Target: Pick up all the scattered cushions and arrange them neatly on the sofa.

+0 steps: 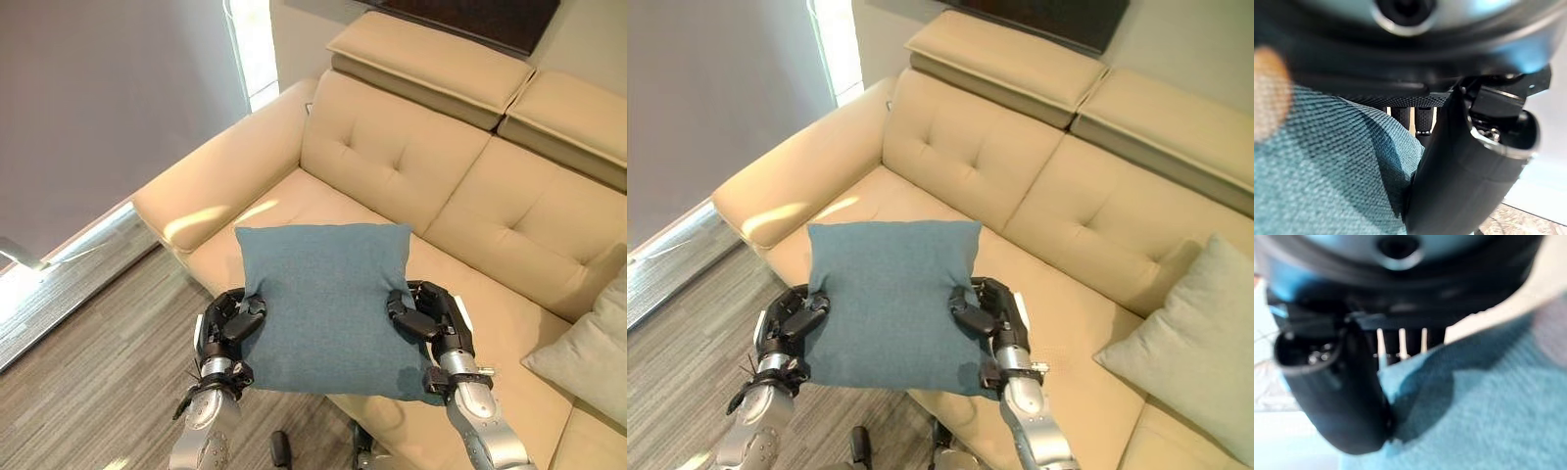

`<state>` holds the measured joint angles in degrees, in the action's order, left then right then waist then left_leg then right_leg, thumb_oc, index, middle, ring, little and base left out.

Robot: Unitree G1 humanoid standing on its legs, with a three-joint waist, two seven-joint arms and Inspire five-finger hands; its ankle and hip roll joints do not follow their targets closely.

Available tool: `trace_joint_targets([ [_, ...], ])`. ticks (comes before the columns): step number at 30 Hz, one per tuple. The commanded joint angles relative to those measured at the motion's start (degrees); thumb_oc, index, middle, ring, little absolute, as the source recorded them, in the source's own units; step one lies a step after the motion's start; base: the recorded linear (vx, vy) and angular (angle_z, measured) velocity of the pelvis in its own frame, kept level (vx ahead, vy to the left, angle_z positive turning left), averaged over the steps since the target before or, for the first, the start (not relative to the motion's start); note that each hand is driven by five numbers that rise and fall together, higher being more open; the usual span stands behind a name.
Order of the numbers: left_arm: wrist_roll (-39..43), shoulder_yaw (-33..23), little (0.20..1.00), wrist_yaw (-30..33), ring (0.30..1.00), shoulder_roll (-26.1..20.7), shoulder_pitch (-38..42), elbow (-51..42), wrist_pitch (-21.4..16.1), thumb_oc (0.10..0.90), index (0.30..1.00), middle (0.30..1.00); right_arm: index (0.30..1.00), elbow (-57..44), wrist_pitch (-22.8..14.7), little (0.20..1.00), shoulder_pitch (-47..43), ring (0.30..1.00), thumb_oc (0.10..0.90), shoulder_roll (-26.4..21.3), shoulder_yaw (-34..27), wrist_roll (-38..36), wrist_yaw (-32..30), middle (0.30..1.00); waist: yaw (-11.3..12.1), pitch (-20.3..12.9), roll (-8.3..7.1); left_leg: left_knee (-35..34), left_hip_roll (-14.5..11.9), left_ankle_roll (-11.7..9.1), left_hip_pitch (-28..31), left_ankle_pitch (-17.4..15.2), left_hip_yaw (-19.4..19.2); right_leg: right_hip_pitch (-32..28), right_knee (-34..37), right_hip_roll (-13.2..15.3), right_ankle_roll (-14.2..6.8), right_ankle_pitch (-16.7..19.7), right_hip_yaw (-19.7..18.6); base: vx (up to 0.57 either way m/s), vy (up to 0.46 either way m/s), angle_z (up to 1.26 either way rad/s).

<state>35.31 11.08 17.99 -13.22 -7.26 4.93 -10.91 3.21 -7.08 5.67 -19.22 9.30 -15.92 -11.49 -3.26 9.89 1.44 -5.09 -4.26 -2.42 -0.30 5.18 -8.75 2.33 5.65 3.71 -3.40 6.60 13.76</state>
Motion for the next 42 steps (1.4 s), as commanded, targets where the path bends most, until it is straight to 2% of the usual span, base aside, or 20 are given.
trace_joint_targets([
  [1,-4.3,2.28,0.3,-6.38,0.3,-2.01,5.35,-8.76,-7.69,0.4,0.3,0.3,0.3,-11.58,-10.4,0.3,-3.52,0.3,0.4,0.97,-0.07,3.71,2.64,0.3,0.24,-4.97,-2.72,3.79,0.61,-1.78,1.37,-6.92,1.69,-4.96,-0.88,0.59,-3.0,-8.23,-0.35,-0.02,-0.033,0.08],
  [6,-4.07,3.54,0.3,-6.45,0.3,-3.48,5.43,-10.79,-7.77,0.4,0.3,0.3,0.3,-10.91,-10.24,0.3,-3.77,0.3,0.4,0.15,0.73,2.96,2.1,0.3,1.09,-4.56,-3.61,5.64,1.53,-1.48,-1.75,-7.84,7.39,-4.32,-0.87,0.71,-2.65,-8.08,-0.22,-0.04,0.001,0.26],
  [9,-3.63,4.24,0.3,-6.45,0.3,-4.29,6.06,-11.05,-7.48,0.4,0.3,0.3,0.3,-11.05,-10.22,0.3,-3.99,0.3,0.4,-0.33,0.07,3.1,1.26,0.3,1.31,-4.36,-4.27,6.28,1.78,-1.39,-3.59,-7.57,6.99,-3.73,-0.98,1.24,-2.92,-7.85,0.7,-0.03,0.048,0.28],
  [12,-3.21,5.34,0.3,-7.01,0.3,-4.67,7.64,-10.96,-7.73,0.4,0.3,0.3,0.3,-11.93,-9.96,0.3,-4.38,0.3,0.4,-0.29,-0.82,3.9,-0.03,0.3,1.09,-4.96,-4.58,7.05,1.71,-1.61,-6.08,-7.62,5.4,-2.37,-1.01,2.52,-3.34,-7.35,4.49,0.0,0.139,0.47],
  [16,-3.19,5.23,0.3,-7.41,0.3,-5.22,6.68,-11.99,-7.28,0.4,0.3,0.3,0.3,-11.86,-9.3,0.3,-4.97,0.3,0.4,0.67,-0.07,4.21,0.46,0.3,1.48,-5.28,-5.43,7.2,2.68,-0.38,-5.33,-8.76,4.6,-3.17,-1.87,3.78,-4.44,-7.12,4.44,0.09,0.175,0.47],
  [18,-3.29,5.04,0.3,-7.47,0.3,-5.36,6.48,-12.19,-7.11,0.4,0.3,0.3,0.3,-11.87,-9.2,0.3,-5.05,0.3,0.4,0.98,0.07,4.61,0.59,0.3,1.67,-5.22,-5.51,6.79,3.17,0.29,-4.69,-9.03,4.34,-2.85,-3.57,4.4,-4.79,-7.42,3.8,0.04,0.231,-0.03],
  [20,-4.26,4.66,0.3,-6.87,0.3,-5.8,6.96,-12.29,-6.69,0.4,0.3,0.3,0.3,-11.87,-8.96,0.3,-5.59,0.3,0.4,2.12,0.79,5.25,0.87,0.3,1.89,-4.34,-5.31,5.36,4.5,2.23,-2.6,-9.6,3.78,-0.13,-11.17,6.71,-5.88,-7.97,2.04,0.0,0.31,-0.14],
  [23,-5.01,3.66,0.3,-6.15,0.3,-6.36,7.18,-12.21,-6.96,0.4,0.3,0.3,0.3,-11.26,-8.72,0.3,-6.42,0.3,0.4,3.16,1.59,5.0,1.29,0.3,1.85,-2.86,-5.05,4.16,5.0,3.5,-0.84,-9.68,2.83,3.63,-18.57,8.39,-6.96,-5.03,0.25,0.01,0.202,-0.22],
  [25,-5.04,3.39,0.3,-6.09,0.3,-6.41,7.28,-12.16,-7.19,0.4,0.3,0.3,0.3,-11.37,-8.94,0.3,-6.28,0.3,0.4,3.36,1.6,4.91,1.57,0.3,1.91,-2.63,-4.93,3.9,5.01,3.8,-0.5,-9.72,2.86,4.85,-20.24,7.75,-6.91,-5.23,-1.16,0.07,0.11,-0.25],
  [26,-5.22,4.01,0.3,-6.52,0.3,-6.06,7.26,-12.03,-7.11,0.4,0.3,0.3,0.3,-11.73,-9.27,0.3,-5.42,0.3,0.4,2.92,1.14,5.18,1.88,0.3,1.02,-2.67,-4.77,3.31,5.41,4.02,0.91,-9.92,3.92,5.78,-20.64,3.33,-5.71,-8.28,-5.27,0.14,0.088,0.02],
  [27,-5.35,4.28,0.3,-6.8,0.3,-5.81,7.29,-12.02,-7.19,0.4,0.3,0.3,0.3,-11.79,-9.22,0.3,-5.13,0.3,0.4,2.8,0.74,5.28,1.91,0.3,0.39,-2.88,-4.77,3.17,5.77,4.12,1.39,-10.03,4.65,6.35,-19.59,0.65,-5.44,-9.48,-7.87,0.13,0.087,0.05],
  [28,-5.35,4.28,0.3,-6.8,0.3,-5.81,7.31,-12.01,-7.19,0.4,0.3,0.3,0.3,-11.79,-9.21,0.3,-5.15,0.3,0.4,2.8,0.73,5.28,1.91,0.3,0.43,-2.99,-4.76,3.18,5.74,4.1,1.2,-9.92,4.6,6.47,-19.41,0.6,-5.41,-9.25,-7.9,0.1,0.053,0.19],
  [30,-5.85,5.91,0.3,-7.0,0.3,-5.46,8.52,-11.31,-6.82,0.4,0.3,0.3,0.3,-11.0,-9.61,0.3,-5.14,0.3,0.4,2.48,0.16,5.05,1.22,0.3,-0.64,-3.24,-5.18,3.71,7.61,4.52,1.3,-10.45,7.18,7.4,-15.43,-3.57,-4.14,-9.07,-12.05,0.14,0.038,0.46],
  [34,-6.49,6.68,0.3,-7.64,0.3,-4.94,9.04,-10.83,-6.39,0.4,0.3,0.3,0.3,-10.82,-9.65,0.3,-4.59,0.3,0.4,2.15,-0.34,5.26,0.98,0.3,-1.12,-3.53,-5.42,4.82,8.41,4.07,1.5,-11.45,8.55,5.13,-12.75,-3.96,-3.12,-8.99,-13.05,0.11,-0.037,0.59],
  [36,-5.87,7.07,0.3,-8.33,0.3,-4.44,9.47,-10.85,-6.55,0.4,0.3,0.3,0.3,-11.11,-9.5,0.3,-3.85,0.3,0.4,1.69,-1.39,5.35,0.99,0.3,-1.7,-4.05,-5.32,6.95,8.67,2.95,1.13,-12.48,8.8,3.7,-10.9,-3.45,-2.68,-8.79,-12.27,0.13,-0.05,0.5],
  [37,-5.74,7.75,0.3,-8.75,0.3,-4.05,9.93,-10.78,-6.5,0.4,0.3,0.3,0.3,-11.17,-9.55,0.3,-3.28,0.3,0.4,1.62,-2.34,4.88,0.7,0.3,-2.1,-4.01,-5.59,10.9,8.84,1.45,-0.28,-13.17,7.97,1.98,-8.87,-2.58,-2.31,-8.45,-11.0,0.06,-0.039,0.59],
  [38,-5.74,7.76,0.3,-8.74,0.3,-4.04,9.95,-10.77,-6.5,0.4,0.3,0.3,0.3,-11.16,-9.56,0.3,-3.29,0.3,0.4,1.61,-2.36,4.87,0.71,0.3,-2.24,-4.02,-5.55,11.36,8.82,1.43,-0.55,-13.39,8.11,1.92,-8.73,-2.59,-2.3,-8.38,-10.83,0.09,-0.046,0.76],
  [39,-5.08,8.1,0.3,-8.91,0.3,-3.62,10.18,-10.73,-6.54,0.4,0.3,0.3,0.3,-10.96,-9.47,0.3,-3.26,0.3,0.4,1.21,-2.72,4.3,0.73,0.3,-2.55,-3.75,-5.91,16.53,7.96,0.05,-3.33,-13.36,6.3,0.37,-7.11,-1.77,-2.12,-8.06,-9.76,0.03,-0.008,0.68],
  [40,-5.08,8.09,0.3,-8.91,0.3,-3.62,10.18,-10.73,-6.54,0.4,0.3,0.3,0.3,-10.96,-9.47,0.3,-3.26,0.3,0.4,1.21,-2.72,4.3,0.73,0.3,-2.57,-3.77,-5.89,16.6,7.94,0.05,-3.39,-13.4,6.31,0.39,-7.11,-1.78,-2.12,-8.06,-9.75,0.07,0.011,0.61],
  [42,-4.56,8.42,0.3,-9.44,0.3,-3.88,10.12,-10.75,-6.14,0.4,0.3,0.3,0.3,-10.65,-9.22,0.3,-3.64,0.3,0.4,1.03,-2.83,3.84,0.82,0.3,-2.43,-3.78,-6.29,17.3,4.69,-0.06,-5.63,-13.21,3.42,-1.48,-5.59,-0.72,-2.25,-8.63,-8.63,0.09,0.038,0.35],
])
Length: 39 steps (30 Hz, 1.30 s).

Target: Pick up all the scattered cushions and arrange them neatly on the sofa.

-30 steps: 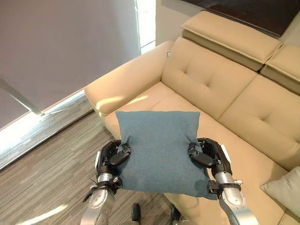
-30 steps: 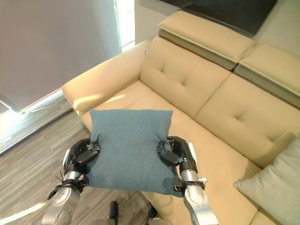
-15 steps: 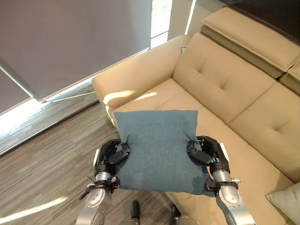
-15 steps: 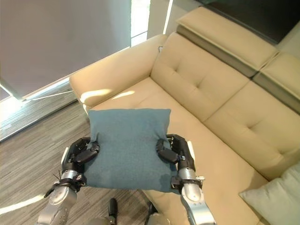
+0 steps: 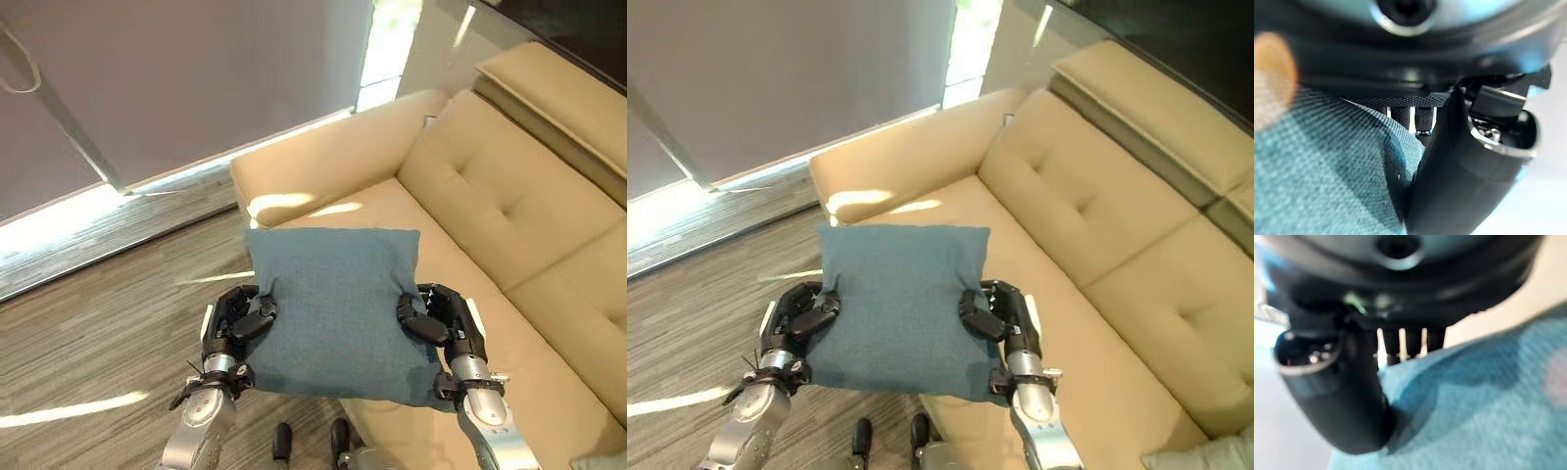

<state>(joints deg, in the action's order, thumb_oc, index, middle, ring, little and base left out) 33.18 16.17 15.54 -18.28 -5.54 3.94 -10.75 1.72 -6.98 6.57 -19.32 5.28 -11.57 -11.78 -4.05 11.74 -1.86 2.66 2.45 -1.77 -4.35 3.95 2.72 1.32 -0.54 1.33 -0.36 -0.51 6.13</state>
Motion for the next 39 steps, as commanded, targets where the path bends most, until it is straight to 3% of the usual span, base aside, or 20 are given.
trace_joint_targets([
  [1,-2.54,3.43,0.3,-6.99,0.3,0.92,8.3,-9.67,-6.11,0.4,0.3,0.3,0.3,-9.07,-9.22,0.3,-4.75,0.3,0.4,1.1,1.31,-0.49,1.07,0.3,-1.42,-5.89,-3.18,8.11,-2.75,-0.47,-1.89,-11.63,-8.16,-0.78,1.01,1.71,-5.4,-1.55,-0.9,0.12,0.036,0.19],
  [3,-2.36,3.33,0.3,-6.68,0.3,0.46,8.13,-10.56,-5.42,0.4,0.3,0.3,0.3,-8.63,-8.98,0.3,-5.22,0.3,0.4,1.33,1.66,-0.99,0.77,0.3,-0.36,-6.47,-3.95,3.81,-4.33,-0.99,-5.02,-7.25,-5.2,-1.15,1.32,1.57,-5.6,-2.21,-1.64,0.18,0.058,0.08],
  [4,-2.36,3.33,0.3,-6.68,0.3,0.46,8.12,-10.57,-5.42,0.4,0.3,0.3,0.3,-8.63,-8.98,0.3,-5.22,0.3,0.4,1.33,1.67,-0.99,0.77,0.3,-0.38,-6.49,-3.95,3.77,-4.32,-0.99,-5.01,-7.22,-5.19,-1.14,1.31,1.57,-5.6,-2.22,-1.62,0.17,0.071,0.01],
  [6,-2.17,3.19,0.3,-5.82,0.3,0.46,8.58,-11.3,-5.5,0.4,0.3,0.3,0.3,-8.43,-8.92,0.3,-5.56,0.3,0.4,1.61,1.73,-1.16,0.1,0.3,0.78,-5.99,-4.05,1.54,-5.23,-2.3,-8.31,-3.82,0.16,-1.82,0.76,1.23,-5.52,-3.57,-3.27,0.2,0.139,-0.17],
  [7,-2.02,3.28,0.3,-5.91,0.3,0.61,8.57,-11.37,-5.71,0.4,0.3,0.3,0.3,-8.58,-8.89,0.3,-5.54,0.3,0.4,1.65,1.75,-0.97,0.14,0.3,0.86,-6.09,-3.7,0.49,-5.02,-2.29,-7.64,-4.03,1.46,-2.0,0.45,1.14,-5.45,-4.0,-3.96,0.17,0.135,-0.26],
  [10,-2.12,3.76,0.3,-6.48,0.3,0.53,8.0,-11.23,-5.53,0.4,0.3,0.3,0.3,-8.6,-8.96,0.3,-5.27,0.3,0.4,1.76,1.68,-0.35,0.22,0.3,0.67,-6.99,-3.44,-0.41,-5.04,-2.27,-6.29,-4.2,1.32,-2.94,0.65,1.78,-5.79,-4.3,-4.41,0.22,0.201,-0.46],
  [14,-2.71,3.5,0.3,-6.73,0.3,-0.49,7.55,-11.22,-5.05,0.4,0.3,0.3,0.3,-9.21,-8.31,0.3,-5.08,0.3,0.4,2.96,2.14,0.41,1.08,0.3,0.17,-7.5,-3.12,0.97,-3.53,0.22,-3.61,-6.4,-2.37,-2.04,-5.05,4.72,-7.93,-4.28,-7.81,0.2,0.292,-0.58],
  [19,-3.55,2.67,0.3,-5.89,0.3,-1.52,7.93,-10.83,-5.14,0.4,0.3,0.3,0.3,-8.97,-8.1,0.3,-6.16,0.3,0.4,3.88,3.27,1.07,1.83,0.3,-0.3,-5.48,-2.27,0.23,-3.36,2.62,-1.05,-7.21,-6.51,4.66,-17.91,5.44,-9.77,0.56,-9.36,0.04,0.22,-0.7],
  [20,-4.39,2.19,0.3,-5.78,0.3,-1.69,7.7,-10.72,-5.41,0.4,0.3,0.3,0.3,-9.24,-8.47,0.3,-6.12,0.3,0.4,4.6,3.68,0.9,2.12,0.3,-0.47,-5.18,-1.47,-0.64,-3.4,3.07,0.67,-7.88,-8.19,6.84,-20.46,6.3,-9.72,0.73,-6.15,0.05,0.151,-0.42],
  [21,-4.4,2.19,0.3,-5.78,0.3,-1.68,7.7,-10.7,-5.42,0.4,0.3,0.3,0.3,-9.27,-8.45,0.3,-6.1,0.3,0.4,4.59,3.69,0.91,2.12,0.3,-0.44,-5.14,-1.49,-0.73,-3.37,3.07,0.79,-7.87,-8.23,6.82,-20.56,6.32,-9.73,0.65,-6.2,0.12,0.215,-0.72],
  [23,-4.56,1.86,0.3,-6.12,0.3,-1.57,6.85,-10.72,-5.64,0.4,0.3,0.3,0.3,-8.91,-8.42,0.3,-6.39,0.3,0.4,4.8,4.33,0.68,2.86,0.3,-0.49,-5.76,-1.51,-2.7,-2.35,3.26,4.18,-9.24,-10.66,7.69,-14.91,6.09,-9.09,-0.52,0.46,0.17,0.126,-0.65],
  [24,-4.56,1.85,0.3,-6.13,0.3,-1.55,6.83,-10.72,-5.65,0.4,0.3,0.3,0.3,-8.9,-8.42,0.3,-6.38,0.3,0.4,4.78,4.34,0.67,2.86,0.3,-0.51,-5.64,-1.43,-2.84,-2.44,3.23,4.44,-9.26,-10.62,7.4,-14.74,5.99,-9.07,-0.51,0.54,0.18,0.094,-0.32],
  [25,-4.54,1.69,0.3,-6.18,0.3,-1.45,6.69,-10.68,-5.74,0.4,0.3,0.3,0.3,-8.57,-8.44,0.3,-6.74,0.3,0.4,4.87,4.42,0.5,2.96,0.3,-0.24,-5.77,-1.46,-3.04,-2.09,3.25,5.23,-9.96,-11.71,8.58,-12.86,5.91,-8.83,-0.32,3.98,0.18,0.063,-0.92],
  [26,-4.15,1.41,0.3,-6.54,0.3,-1.19,6.36,-10.41,-5.66,0.4,0.3,0.3,0.3,-7.9,-8.48,0.3,-7.36,0.3,0.4,4.79,4.58,0.29,3.02,0.3,0.25,-5.66,-1.19,-2.97,-1.85,3.21,6.47,-10.76,-13.19,9.5,-10.26,6.1,-8.3,0.11,10.83,0.3,0.086,-1.02],
  [28,-3.81,0.8,0.3,-7.54,0.3,-0.89,5.91,-10.08,-5.7,0.4,0.3,0.3,0.3,-8.03,-8.61,0.3,-7.22,0.3,0.4,4.64,4.22,0.46,3.04,0.3,0.59,-5.62,-1.14,-2.03,-1.7,3.46,7.98,-12.28,-14.14,7.85,-8.74,7.09,-8.25,-0.25,15.64,0.16,0.03,-0.84],
  [29,-3.81,0.79,0.3,-7.55,0.3,-0.89,5.89,-10.09,-5.7,0.4,0.3,0.3,0.3,-8.05,-8.6,0.3,-7.2,0.3,0.4,4.63,4.22,0.46,3.04,0.3,0.56,-5.54,-1.12,-2.0,-1.72,3.46,8.06,-12.31,-14.1,7.72,-8.68,7.07,-8.26,-0.23,15.68,0.06,-0.044,-0.4],
  [31,-4.11,1.42,0.3,-8.29,0.3,-0.01,5.0,-10.22,-5.32,0.4,0.3,0.3,0.3,-8.24,-8.63,0.3,-5.98,0.3,0.4,4.57,3.43,0.89,3.3,0.3,-0.43,-6.19,-1.53,-1.48,-1.35,3.34,9.0,-13.21,-13.76,6.67,-6.9,4.19,-7.41,-0.66,10.57,0.17,-0.04,-0.09],
  [33,-3.62,1.65,0.3,-9.12,0.3,0.4,4.91,-10.04,-5.6,0.4,0.3,0.3,0.3,-8.46,-9.08,0.3,-5.4,0.3,0.4,4.11,2.38,0.78,3.04,0.3,-0.53,-6.7,-1.85,0.49,-1.02,2.63,9.17,-14.4,-14.44,4.81,-4.44,3.87,-6.99,-0.23,10.5,0.21,-0.077,0.02],
  [36,-3.44,2.68,0.3,-9.03,0.3,0.42,5.47,-10.17,-5.22,0.4,0.3,0.3,0.3,-8.94,-8.99,0.3,-4.53,0.3,0.4,2.61,1.74,-0.57,2.94,0.3,-0.67,-6.02,-2.95,20.12,-3.99,-1.68,2.72,-10.7,-13.07,-0.01,-0.73,1.71,-4.09,-0.89,8.42,0.17,-0.148,0.05],
  [39,-3.04,2.54,0.3,-8.81,0.3,0.7,5.25,-10.65,-5.04,0.4,0.3,0.3,0.3,-9.0,-8.69,0.3,-4.36,0.3,0.4,2.12,1.59,-1.2,2.97,0.3,0.0,-5.79,-3.78,20.45,-3.83,-1.13,-1.7,-10.91,-10.56,-0.76,-0.22,2.03,-3.93,-1.68,6.87,0.08,-0.003,-0.4],
])
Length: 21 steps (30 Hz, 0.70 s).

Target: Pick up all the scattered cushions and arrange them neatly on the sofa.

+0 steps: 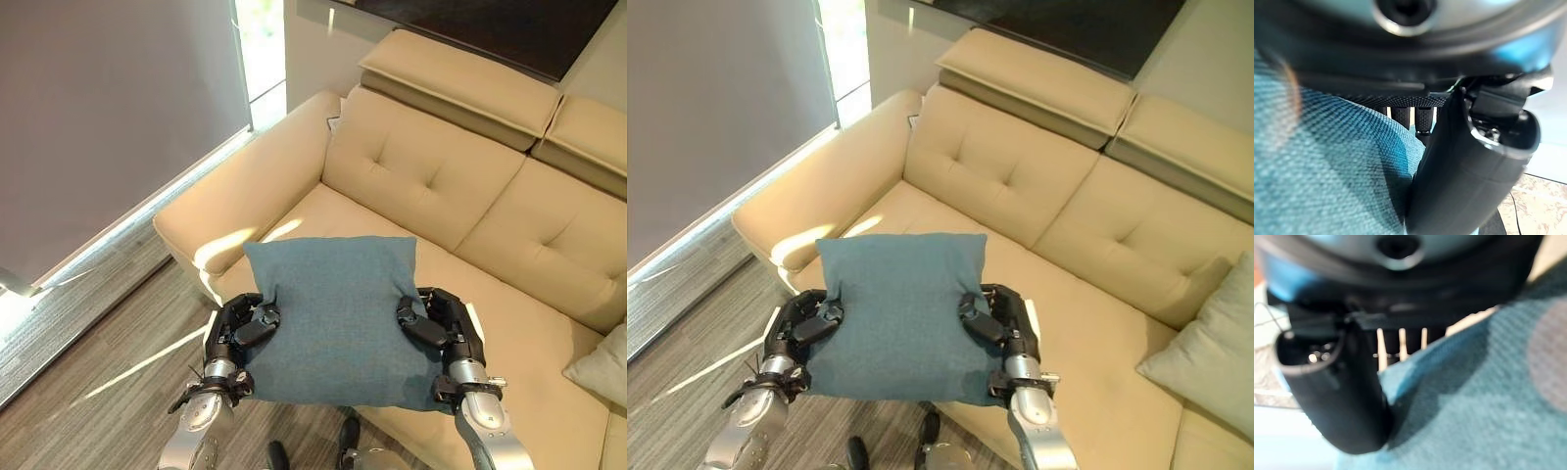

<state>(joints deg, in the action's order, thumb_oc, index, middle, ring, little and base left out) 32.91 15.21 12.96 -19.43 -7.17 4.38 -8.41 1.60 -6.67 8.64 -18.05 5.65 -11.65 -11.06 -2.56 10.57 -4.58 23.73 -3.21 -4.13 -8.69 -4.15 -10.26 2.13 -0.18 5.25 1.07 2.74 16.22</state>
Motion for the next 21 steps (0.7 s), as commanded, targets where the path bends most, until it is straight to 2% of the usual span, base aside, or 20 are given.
trace_joint_targets([
  [1,-2.78,3.51,0.3,-6.23,0.3,1.84,6.87,-11.09,-7.37,0.4,0.3,0.3,0.3,-8.9,-9.0,0.3,-6.41,0.3,0.4,0.85,1.22,-1.11,2.25,0.3,-1.49,-4.66,-1.05,-0.56,1.84,1.25,2.6,-2.87,2.42,-1.54,-0.61,-1.88,-5.39,-4.98,-3.23,0.11,0.039,-0.35],
  [2,-2.68,3.43,0.3,-6.13,0.3,1.9,6.91,-11.05,-7.3,0.4,0.3,0.3,0.3,-9.01,-8.99,0.3,-6.44,0.3,0.4,0.6,1.2,-0.98,2.17,0.3,-1.1,-4.51,-1.19,-2.16,1.33,1.57,1.73,-4.36,3.17,-2.17,-0.64,-1.69,-5.7,-5.43,-4.09,0.22,0.091,-0.3],
  [3,-2.83,3.5,0.3,-5.71,0.3,1.84,7.27,-10.98,-7.35,0.4,0.3,0.3,0.3,-8.79,-8.96,0.3,-6.69,0.3,0.4,0.24,1.29,-0.55,1.86,0.3,-0.81,-5.2,-1.35,-8.38,0.81,1.87,0.93,-4.05,5.18,-2.78,-0.23,-1.56,-6.28,-6.01,-5.57,0.29,0.127,-0.32],
  [4,-2.89,3.53,0.3,-5.38,0.3,1.84,7.52,-11.11,-7.36,0.4,0.3,0.3,0.3,-8.43,-8.86,0.3,-6.8,0.3,0.4,0.18,1.5,-0.4,1.7,0.3,-0.4,-5.22,-1.11,-11.69,0.65,1.51,0.68,-2.36,6.79,-3.24,-0.13,-1.83,-6.38,-6.25,-6.35,0.23,0.098,-0.33],
  [5,-2.9,3.54,0.3,-5.37,0.3,1.86,7.52,-11.1,-7.36,0.4,0.3,0.3,0.3,-8.41,-8.87,0.3,-6.81,0.3,0.4,0.17,1.5,-0.39,1.68,0.3,-0.36,-5.14,-1.17,-12.14,0.71,1.49,1.04,-2.18,6.74,-3.37,-0.13,-1.77,-6.38,-6.3,-6.39,0.16,0.078,-0.41],
  [6,-2.96,3.56,0.3,-5.03,0.3,1.86,7.89,-11.26,-7.4,0.4,0.3,0.3,0.3,-8.06,-8.8,0.3,-6.97,0.3,0.4,0.12,1.63,-0.28,1.48,0.3,0.23,-5.01,-0.85,-15.3,0.67,0.92,0.47,0.05,9.14,-3.89,-0.12,-2.21,-6.35,-6.64,-7.24,0.19,0.098,-0.63],
  [7,-2.88,3.55,0.3,-4.69,0.3,1.75,8.53,-11.61,-7.69,0.4,0.3,0.3,0.3,-7.49,-8.84,0.3,-7.33,0.3,0.4,-0.06,1.35,-0.13,0.85,0.3,1.17,-4.39,-0.4,-18.42,1.03,-0.03,-1.78,3.14,13.78,-4.92,-0.1,-2.82,-6.2,-7.3,-8.87,0.25,0.139,-0.7],
  [8,-2.79,3.62,0.3,-4.44,0.3,1.67,8.91,-11.69,-7.9,0.4,0.3,0.3,0.3,-7.41,-8.88,0.3,-7.62,0.3,0.4,-0.12,1.22,-0.03,0.51,0.3,1.25,-4.1,-0.33,-18.76,1.24,-0.35,-2.65,3.66,14.72,-5.53,-0.16,-2.67,-6.21,-7.68,-9.43,0.18,0.097,-0.67],
  [9,-2.79,3.62,0.3,-4.44,0.3,1.67,8.94,-11.68,-7.91,0.4,0.3,0.3,0.3,-7.4,-8.89,0.3,-7.64,0.3,0.4,-0.12,1.22,-0.02,0.5,0.3,1.23,-4.05,-0.36,-18.74,1.28,-0.34,-2.63,3.65,14.74,-5.56,-0.17,-2.63,-6.21,-7.72,-9.4,0.19,0.159,-0.56],
  [10,-2.89,3.78,0.3,-5.24,0.3,1.72,8.64,-11.7,-7.78,0.4,0.3,0.3,0.3,-7.68,-8.64,0.3,-6.89,0.3,0.4,-0.01,0.83,0.89,1.03,0.3,0.96,-4.87,0.61,-21.98,0.67,0.09,0.07,3.62,14.78,-6.23,-0.34,-2.53,-6.73,-8.41,-10.13,0.2,0.204,-0.59],
  [13,-3.22,3.6,0.3,-5.13,0.3,1.14,7.99,-11.58,-7.58,0.4,0.3,0.3,0.3,-7.7,-8.12,0.3,-6.54,0.3,0.4,0.18,0.95,1.4,1.55,0.3,0.6,-6.23,1.26,-21.72,1.76,1.26,1.93,2.91,13.53,-5.85,-2.42,-0.6,-7.68,-8.37,-11.67,0.24,0.268,-0.6],
  [16,-3.42,2.73,0.3,-5.31,0.3,0.46,7.42,-11.6,-7.3,0.4,0.3,0.3,0.3,-7.7,-7.84,0.3,-6.94,0.3,0.4,1.05,1.95,1.97,2.24,0.3,1.44,-6.26,1.78,-22.17,2.44,3.16,4.15,1.78,10.76,-4.01,-7.31,1.53,-9.29,-8.1,-12.77,0.14,0.22,-0.41],
  [17,-3.41,2.73,0.3,-5.32,0.3,0.46,7.43,-11.59,-7.3,0.4,0.3,0.3,0.3,-7.71,-7.82,0.3,-6.94,0.3,0.4,1.06,1.95,1.97,2.24,0.3,1.55,-6.25,1.74,-22.19,2.46,3.19,4.18,1.78,10.63,-3.88,-7.5,1.57,-9.32,-8.19,-12.91,0.06,0.172,-0.72],
  [18,-3.41,2.44,0.3,-5.05,0.3,-0.01,7.29,-11.5,-7.33,0.4,0.3,0.3,0.3,-7.69,-7.6,0.3,-7.76,0.3,0.4,1.33,2.62,2.7,2.62,0.3,1.48,-5.47,1.9,-22.67,2.73,4.35,5.52,1.67,9.13,-0.65,-12.91,2.49,-10.73,-5.02,-14.02,0.0,0.139,-0.6],
  [19,-3.32,2.15,0.3,-4.67,0.3,-0.2,7.34,-11.21,-7.49,0.4,0.3,0.3,0.3,-7.62,-7.63,0.3,-8.1,0.3,0.4,1.57,2.78,2.79,2.68,0.3,1.37,-4.9,2.15,-22.88,2.63,4.85,5.8,1.71,8.7,1.18,-15.53,2.73,-11.46,-3.35,-13.83,0.0,0.138,-0.51],
  [21,-3.18,1.68,0.3,-4.51,0.3,-0.26,7.39,-10.89,-7.64,0.4,0.3,0.3,0.3,-7.63,-7.8,0.3,-8.26,0.3,0.4,1.83,2.86,2.81,2.66,0.3,1.75,-4.65,2.62,-23.3,2.35,5.13,6.08,1.51,7.92,2.9,-17.4,3.29,-11.81,-3.33,-12.69,-0.02,0.084,-0.41],
])
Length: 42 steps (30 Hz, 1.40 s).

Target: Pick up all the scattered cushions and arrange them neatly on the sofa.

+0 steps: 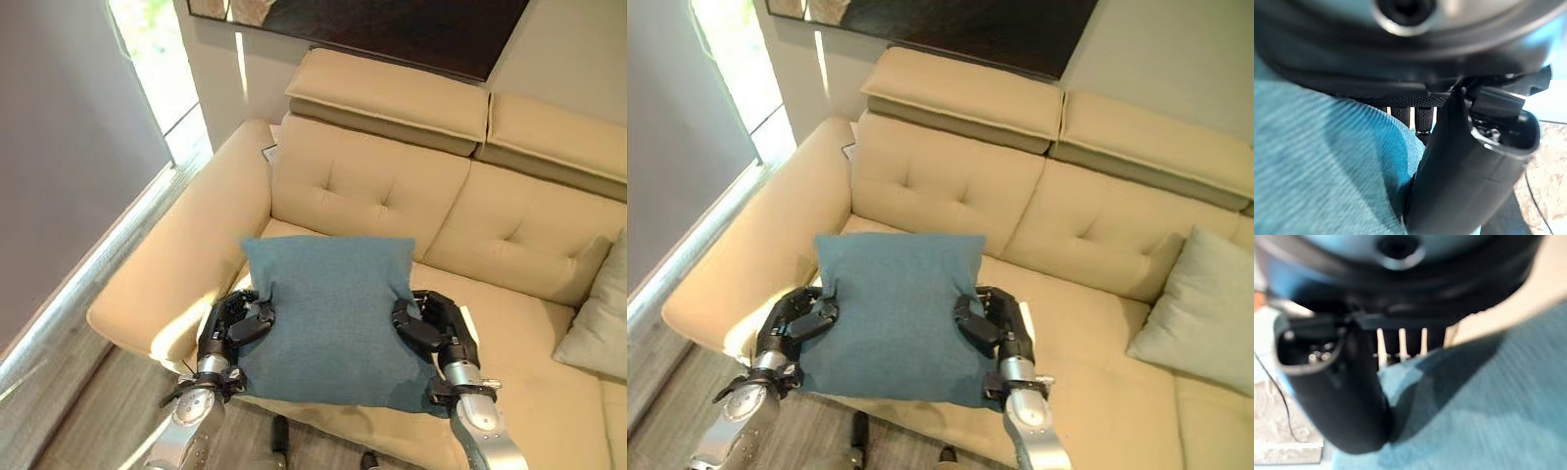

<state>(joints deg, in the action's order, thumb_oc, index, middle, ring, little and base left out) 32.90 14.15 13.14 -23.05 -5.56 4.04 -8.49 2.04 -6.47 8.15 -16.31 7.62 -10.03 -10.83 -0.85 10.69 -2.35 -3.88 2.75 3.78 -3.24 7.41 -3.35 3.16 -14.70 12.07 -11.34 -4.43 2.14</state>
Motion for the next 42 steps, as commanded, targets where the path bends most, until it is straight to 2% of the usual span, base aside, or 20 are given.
trace_joint_targets([
  [1,-3.05,2.59,0.3,-4.88,0.3,3.57,5.5,-10.28,-7.66,0.4,0.3,0.3,0.3,-8.39,-8.19,0.3,-7.7,0.3,0.4,0.53,1.11,1.32,2.71,0.3,0.14,-4.74,0.85,3.18,-3.39,-2.62,1.76,-10.29,0.12,2.74,-2.35,-2.34,0.59,3.9,4.93,0.0,0.092,-0.47],
  [2,-3.05,2.59,0.3,-4.89,0.3,3.58,5.49,-10.27,-7.67,0.4,0.3,0.3,0.3,-8.4,-8.18,0.3,-7.68,0.3,0.4,0.53,1.12,1.32,2.71,0.3,0.08,-4.71,0.87,3.07,-3.4,-2.63,1.86,-10.24,0.17,2.64,-2.3,-2.34,0.59,3.9,5.0,0.04,0.064,-0.24],
  [3,-2.91,2.34,0.3,-5.0,0.3,3.71,5.17,-10.23,-7.72,0.4,0.3,0.3,0.3,-8.24,-8.16,0.3,-7.84,0.3,0.4,0.6,1.33,1.49,2.74,0.3,0.09,-4.84,1.03,2.17,-3.25,-2.67,2.85,-10.42,-0.32,2.89,-0.49,-2.19,0.93,3.64,7.06,0.07,-0.015,-0.32],
  [4,-3.01,2.36,0.3,-5.24,0.3,3.94,4.61,-9.85,-7.76,0.4,0.3,0.3,0.3,-6.6,-8.31,0.3,-8.23,0.3,0.4,0.26,1.95,2.26,2.17,0.3,0.3,-4.88,0.96,1.21,-2.99,-2.91,3.7,-10.7,-1.39,2.9,5.4,-2.62,1.94,2.89,10.58,0.07,-0.034,-0.34],
  [5,-2.67,1.72,0.3,-5.6,0.3,3.84,4.16,-10.35,-8.21,0.4,0.3,0.3,0.3,-6.98,-7.78,0.3,-8.1,0.3,0.4,0.37,1.4,2.15,2.2,0.3,0.27,-5.02,0.97,1.89,-3.02,-2.96,3.44,-10.67,-1.26,1.54,7.6,-2.32,1.5,2.7,11.27,0.08,-0.076,-0.47],
  [7,-3.02,2.15,0.3,-6.38,0.3,4.82,3.34,-10.62,-7.47,0.4,0.3,0.3,0.3,-7.23,-7.68,0.3,-7.3,0.3,0.4,-0.02,1.26,3.16,2.43,0.3,-0.07,-5.09,0.33,1.54,-2.55,-3.0,4.11,-10.83,-0.58,-0.25,9.95,-4.24,2.22,2.44,7.77,0.05,-0.077,-0.2],
  [10,-2.68,1.84,0.3,-6.31,0.3,5.27,3.27,-10.13,-7.96,0.4,0.3,0.3,0.3,-7.11,-7.7,0.3,-7.38,0.3,0.4,-0.46,0.7,3.96,1.68,0.3,0.41,-6.2,0.44,-0.23,-2.35,-3.28,4.84,-10.49,-1.15,-1.42,13.2,-4.11,2.06,3.99,8.82,0.08,-0.055,0.13],
  [15,-4.57,2.85,0.3,-6.02,0.3,5.34,4.27,-8.54,-7.23,0.4,0.3,0.3,0.3,-5.75,-7.15,0.3,-6.92,0.3,0.4,-1.32,0.28,5.49,0.74,0.3,-1.28,-7.74,1.2,-1.12,-3.2,-4.45,4.76,-10.32,-1.78,-4.15,19.7,-5.55,2.24,5.72,9.07,0.09,-0.078,-0.07],
  [22,-6.58,5.07,0.3,-4.03,0.3,5.21,10.25,-7.4,-7.82,0.4,0.3,0.3,0.3,-3.85,-7.55,0.3,-8.97,0.3,0.4,-1.32,-0.06,6.12,-2.25,0.3,-2.91,-7.6,2.26,-1.12,-4.27,-5.52,-1.11,-8.61,-2.22,1.35,19.7,-6.39,1.79,5.27,8.0,-0.1,-0.036,-0.04],
  [24,-14.44,7.77,0.3,-1.08,0.3,3.45,18.88,-4.99,-8.52,0.4,0.3,0.3,0.3,-1.48,-8.71,0.3,-14.3,0.3,0.4,-2.35,0.04,8.31,-6.1,0.3,-4.28,-7.25,3.33,-1.12,-4.69,-5.77,-6.9,-7.46,-1.32,6.94,19.7,-6.56,1.64,5.94,6.93,-0.21,-0.014,0.03],
  [25,-15.53,8.06,0.3,-0.48,0.3,3.19,20.39,-4.62,-8.67,0.4,0.3,0.3,0.3,-1.22,-8.85,0.3,-15.49,0.3,0.4,-2.52,0.24,8.71,-6.93,0.3,-4.33,-7.06,3.52,-1.12,-4.58,-5.79,-7.93,-7.18,-1.18,7.99,19.7,-6.52,1.68,6.26,6.74,-0.28,0.008,0.04],
  [26,-16.96,9.27,0.3,1.16,0.3,2.97,25.2,-3.08,-9.38,0.4,0.3,0.3,0.3,-0.42,-9.57,0.3,-19.99,0.3,0.4,-2.84,0.8,9.55,-9.37,0.3,-4.56,-6.91,3.88,-1.12,-4.31,-5.98,-11.25,-6.35,-0.73,11.24,19.7,-6.49,1.69,7.24,6.35,-0.22,-0.002,0.02],
  [30,-18.73,11.47,0.3,5.52,0.3,2.03,37.12,1.44,-11.17,0.4,0.3,0.3,0.3,2.32,-10.45,0.3,-31.91,0.3,0.4,-3.7,2.21,10.23,-14.31,0.3,-4.28,-8.48,4.3,-1.12,-3.59,-6.76,-19.63,-4.25,-0.37,19.28,19.7,-6.32,2.05,9.25,6.16,-0.14,-0.013,0.01],
  [34,-20.34,12.84,0.3,8.05,0.3,1.4,43.87,4.25,-11.79,0.4,0.3,0.3,0.3,4.35,-10.71,0.3,-38.37,0.3,0.4,-4.84,2.82,12.09,-17.74,0.3,-4.06,-8.68,4.28,-1.12,-3.17,-6.99,-22.25,-3.24,-0.22,21.87,19.7,-6.12,2.16,9.98,6.2,-0.04,-0.006,-0.03],
  [37,-23.26,14.14,0.3,12.6,0.3,0.8,52.35,7.46,-12.57,0.4,0.3,0.3,0.3,6.42,-10.45,0.3,-46.55,0.3,0.4,-7.16,3.11,15.67,-23.0,0.3,-3.54,-7.87,4.16,-1.12,-3.06,-7.48,-23.99,-2.73,-0.1,23.81,19.7,-5.94,2.12,10.2,6.16,-0.05,-0.003,0.01],
  [38,-23.28,14.14,0.3,12.65,0.3,0.8,52.54,7.55,-12.6,0.4,0.3,0.3,0.3,6.52,-10.49,0.3,-46.75,0.3,0.4,-7.18,3.1,15.69,-23.05,0.3,-3.56,-7.83,4.13,-1.12,-3.01,-7.45,-24.28,-2.39,-0.11,24.09,19.7,-5.89,2.15,10.49,6.15,0.0,0.0,0.0],
  [39,-25.25,14.33,0.3,15.7,0.3,0.72,56.2,9.26,-12.68,0.4,0.3,0.3,0.3,7.63,-10.28,0.3,-50.49,0.3,0.4,-8.03,3.19,17.47,-25.84,0.3,-3.41,-7.5,3.95,-1.12,-3.21,-7.64,-24.69,-2.5,-0.05,24.79,19.7,-5.86,2.03,10.47,6.3,-0.03,-0.01,0.01],
  [40,-25.3,14.33,0.3,15.76,0.3,0.73,56.39,9.35,-12.71,0.4,0.3,0.3,0.3,7.72,-10.31,0.3,-50.68,0.3,0.4,-8.05,3.19,17.5,-25.9,0.3,-3.44,-7.43,3.92,-1.12,-3.16,-7.61,-24.94,-2.15,-0.06,25.04,19.7,-5.8,2.06,10.76,6.29,-0.03,-0.014,0.03],
  [42,-28.65,14.36,0.3,19.96,0.3,0.97,60.23,11.46,-12.59,0.4,0.3,0.3,0.3,9.05,-10.22,0.3,-54.45,0.3,0.4,-8.88,3.47,20.4,-29.6,0.3,-3.2,-6.72,3.75,-1.12,-3.29,-7.91,-25.34,-2.18,0.1,25.63,19.7,-5.81,1.99,10.63,6.3,-0.03,-0.009,0.01],
])
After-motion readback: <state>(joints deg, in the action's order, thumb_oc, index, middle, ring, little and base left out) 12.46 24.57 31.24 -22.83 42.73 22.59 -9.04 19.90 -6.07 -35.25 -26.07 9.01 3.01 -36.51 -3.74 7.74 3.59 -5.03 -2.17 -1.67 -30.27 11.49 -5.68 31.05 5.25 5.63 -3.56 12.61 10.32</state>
